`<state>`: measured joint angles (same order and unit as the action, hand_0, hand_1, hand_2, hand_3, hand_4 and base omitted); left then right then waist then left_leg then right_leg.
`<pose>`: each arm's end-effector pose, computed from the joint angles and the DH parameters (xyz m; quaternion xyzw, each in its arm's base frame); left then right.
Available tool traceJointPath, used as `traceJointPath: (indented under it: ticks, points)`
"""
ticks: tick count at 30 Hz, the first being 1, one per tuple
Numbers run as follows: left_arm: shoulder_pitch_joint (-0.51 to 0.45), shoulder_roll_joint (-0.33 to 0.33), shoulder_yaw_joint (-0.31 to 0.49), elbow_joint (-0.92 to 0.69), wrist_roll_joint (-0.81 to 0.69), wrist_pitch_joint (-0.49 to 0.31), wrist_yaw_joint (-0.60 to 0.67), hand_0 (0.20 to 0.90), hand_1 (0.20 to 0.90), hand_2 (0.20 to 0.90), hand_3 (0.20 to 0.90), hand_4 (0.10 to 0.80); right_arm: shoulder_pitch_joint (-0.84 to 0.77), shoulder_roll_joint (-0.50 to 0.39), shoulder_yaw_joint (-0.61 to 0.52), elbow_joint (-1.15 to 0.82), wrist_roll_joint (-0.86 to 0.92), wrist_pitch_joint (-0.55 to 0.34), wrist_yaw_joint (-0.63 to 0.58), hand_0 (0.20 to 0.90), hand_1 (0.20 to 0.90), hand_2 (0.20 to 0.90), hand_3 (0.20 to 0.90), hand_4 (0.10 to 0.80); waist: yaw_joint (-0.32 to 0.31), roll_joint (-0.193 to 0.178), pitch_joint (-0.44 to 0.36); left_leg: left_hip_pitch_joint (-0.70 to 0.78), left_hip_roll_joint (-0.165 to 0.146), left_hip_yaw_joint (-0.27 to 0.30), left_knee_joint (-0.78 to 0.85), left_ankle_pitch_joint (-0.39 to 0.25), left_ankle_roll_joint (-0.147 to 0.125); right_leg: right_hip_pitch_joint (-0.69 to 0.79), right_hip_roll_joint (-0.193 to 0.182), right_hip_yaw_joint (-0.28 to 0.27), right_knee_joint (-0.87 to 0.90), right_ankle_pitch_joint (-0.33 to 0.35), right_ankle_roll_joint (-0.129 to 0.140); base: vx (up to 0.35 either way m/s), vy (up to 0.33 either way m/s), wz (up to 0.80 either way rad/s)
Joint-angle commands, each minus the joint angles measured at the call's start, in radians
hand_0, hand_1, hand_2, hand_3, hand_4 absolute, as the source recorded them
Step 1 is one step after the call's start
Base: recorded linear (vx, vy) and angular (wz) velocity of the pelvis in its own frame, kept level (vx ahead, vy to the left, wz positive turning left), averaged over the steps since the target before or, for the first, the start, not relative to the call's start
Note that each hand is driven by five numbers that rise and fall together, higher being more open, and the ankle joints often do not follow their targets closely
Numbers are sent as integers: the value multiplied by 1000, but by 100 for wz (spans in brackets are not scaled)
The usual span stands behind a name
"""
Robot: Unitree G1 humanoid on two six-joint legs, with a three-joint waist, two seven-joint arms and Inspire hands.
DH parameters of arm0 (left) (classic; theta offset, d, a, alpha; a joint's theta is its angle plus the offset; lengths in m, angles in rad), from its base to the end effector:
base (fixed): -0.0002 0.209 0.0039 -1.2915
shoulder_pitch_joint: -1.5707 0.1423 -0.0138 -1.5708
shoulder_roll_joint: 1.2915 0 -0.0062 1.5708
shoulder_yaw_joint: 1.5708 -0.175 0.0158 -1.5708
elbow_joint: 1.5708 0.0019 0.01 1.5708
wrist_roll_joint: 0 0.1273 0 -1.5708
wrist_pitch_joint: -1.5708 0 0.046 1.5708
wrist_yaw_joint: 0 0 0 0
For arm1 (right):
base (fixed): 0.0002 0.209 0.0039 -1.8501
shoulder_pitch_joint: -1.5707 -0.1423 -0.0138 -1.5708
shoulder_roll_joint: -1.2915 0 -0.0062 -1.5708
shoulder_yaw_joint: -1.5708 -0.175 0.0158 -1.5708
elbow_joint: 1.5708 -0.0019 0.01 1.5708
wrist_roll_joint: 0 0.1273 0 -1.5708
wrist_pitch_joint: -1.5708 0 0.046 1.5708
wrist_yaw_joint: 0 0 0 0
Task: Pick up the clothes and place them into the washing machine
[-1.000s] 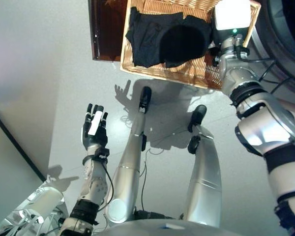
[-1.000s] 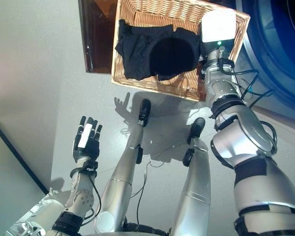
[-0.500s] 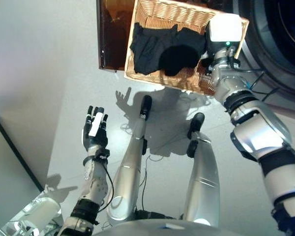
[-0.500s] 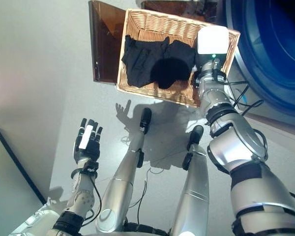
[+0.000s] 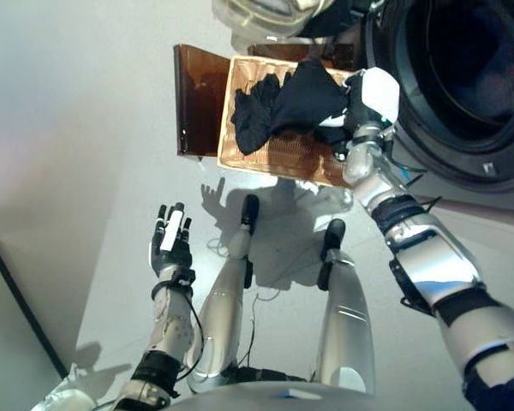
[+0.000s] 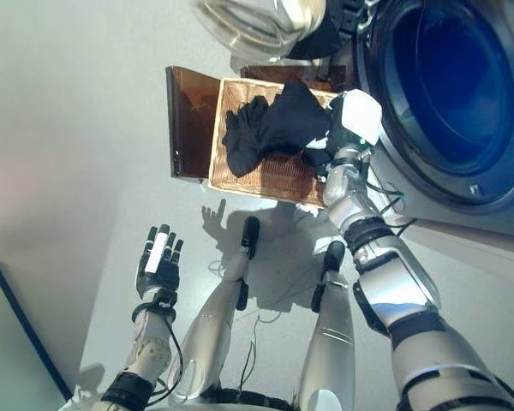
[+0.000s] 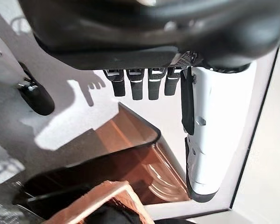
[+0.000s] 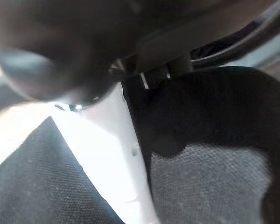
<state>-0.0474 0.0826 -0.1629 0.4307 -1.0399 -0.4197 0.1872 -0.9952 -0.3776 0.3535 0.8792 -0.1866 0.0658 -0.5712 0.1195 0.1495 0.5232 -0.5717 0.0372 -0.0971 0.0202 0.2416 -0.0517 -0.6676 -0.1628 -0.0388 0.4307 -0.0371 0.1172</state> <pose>0.1859 0.1551 -0.0026 -0.4131 0.0572 0.2035 0.8858 0.3423 -0.1606 0.1630 -0.3740 -0.1256 -0.2063 0.8954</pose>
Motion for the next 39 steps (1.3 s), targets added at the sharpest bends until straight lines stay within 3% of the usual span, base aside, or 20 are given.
traceJointPath:
  ticks: [1,8,21,32,39]
  points:
    - [39,42,29,-47,-19,-50,15,900,900,900,900,800,-22,10,-46,-183,130,-156,-65,200,200,200,200,300,9,-32,-3,1,-1,62,62,-77,-50,95,-58,41,-207,94,44,41,-31,-6]
    - [65,43,29,-63,-16,-28,16,900,900,900,900,800,117,29,-111,-332,220,-209,-39,200,200,200,200,300,-5,-26,-3,37,3,68,63,-88,-49,126,-55,44,-207,80,42,47,-22,-1]
    - [89,38,17,-65,-14,-18,5,900,900,900,900,800,142,18,-271,-275,447,-286,-74,200,200,200,200,300,-10,8,-3,65,5,84,50,-95,-51,137,-50,60,-211,70,42,21,-21,-5]
    - [107,46,-34,-101,-79,-5,-17,900,900,900,900,800,-7,-12,-424,-82,1027,-475,-4,200,200,200,200,300,-3,57,-3,77,2,96,15,-91,-55,120,-48,74,-207,61,42,5,-6,-3]
    - [121,52,-99,-168,-131,13,-65,900,900,900,900,800,-145,-112,-454,64,1342,-515,122,200,200,200,200,300,13,88,-3,89,-1,100,-5,-86,-59,110,-50,80,-197,50,42,5,-12,-3]
